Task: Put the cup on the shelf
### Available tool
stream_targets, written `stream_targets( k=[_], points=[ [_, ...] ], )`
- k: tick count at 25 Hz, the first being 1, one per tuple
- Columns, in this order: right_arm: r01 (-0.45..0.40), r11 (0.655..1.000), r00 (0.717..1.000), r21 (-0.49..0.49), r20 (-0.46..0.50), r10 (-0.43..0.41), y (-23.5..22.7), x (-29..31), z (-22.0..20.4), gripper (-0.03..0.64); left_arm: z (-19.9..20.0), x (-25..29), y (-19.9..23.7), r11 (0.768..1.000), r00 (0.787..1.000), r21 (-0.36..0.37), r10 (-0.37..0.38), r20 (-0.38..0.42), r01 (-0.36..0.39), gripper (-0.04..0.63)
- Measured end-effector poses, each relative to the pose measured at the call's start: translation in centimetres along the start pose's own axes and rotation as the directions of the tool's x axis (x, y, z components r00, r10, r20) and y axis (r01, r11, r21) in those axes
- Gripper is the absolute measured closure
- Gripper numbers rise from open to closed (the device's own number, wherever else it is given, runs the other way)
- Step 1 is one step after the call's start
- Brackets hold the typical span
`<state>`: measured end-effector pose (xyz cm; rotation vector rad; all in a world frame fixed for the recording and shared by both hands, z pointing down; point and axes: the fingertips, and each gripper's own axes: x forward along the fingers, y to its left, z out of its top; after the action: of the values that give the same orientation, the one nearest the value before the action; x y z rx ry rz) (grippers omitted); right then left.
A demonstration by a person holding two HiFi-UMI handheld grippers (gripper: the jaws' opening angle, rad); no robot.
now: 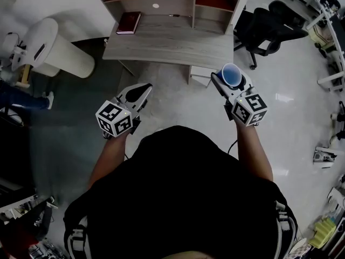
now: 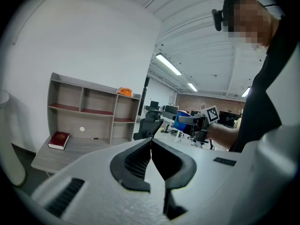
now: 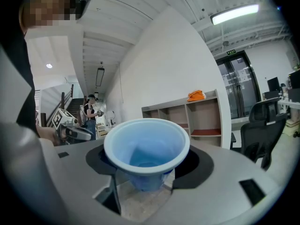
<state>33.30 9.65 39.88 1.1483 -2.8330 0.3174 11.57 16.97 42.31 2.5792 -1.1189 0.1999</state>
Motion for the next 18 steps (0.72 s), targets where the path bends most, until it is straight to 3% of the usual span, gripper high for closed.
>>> stream_targets(
  k=[18],
  points=[
    [-0.028, 1.000, 0.998, 0.015, -0.049, 0.028, 0.5, 3.0, -0.8, 0.310, -0.8, -0.2, 1.8, 0.999, 1.000, -0.032, -0.002, -0.008, 0.002, 0.577]
  ],
)
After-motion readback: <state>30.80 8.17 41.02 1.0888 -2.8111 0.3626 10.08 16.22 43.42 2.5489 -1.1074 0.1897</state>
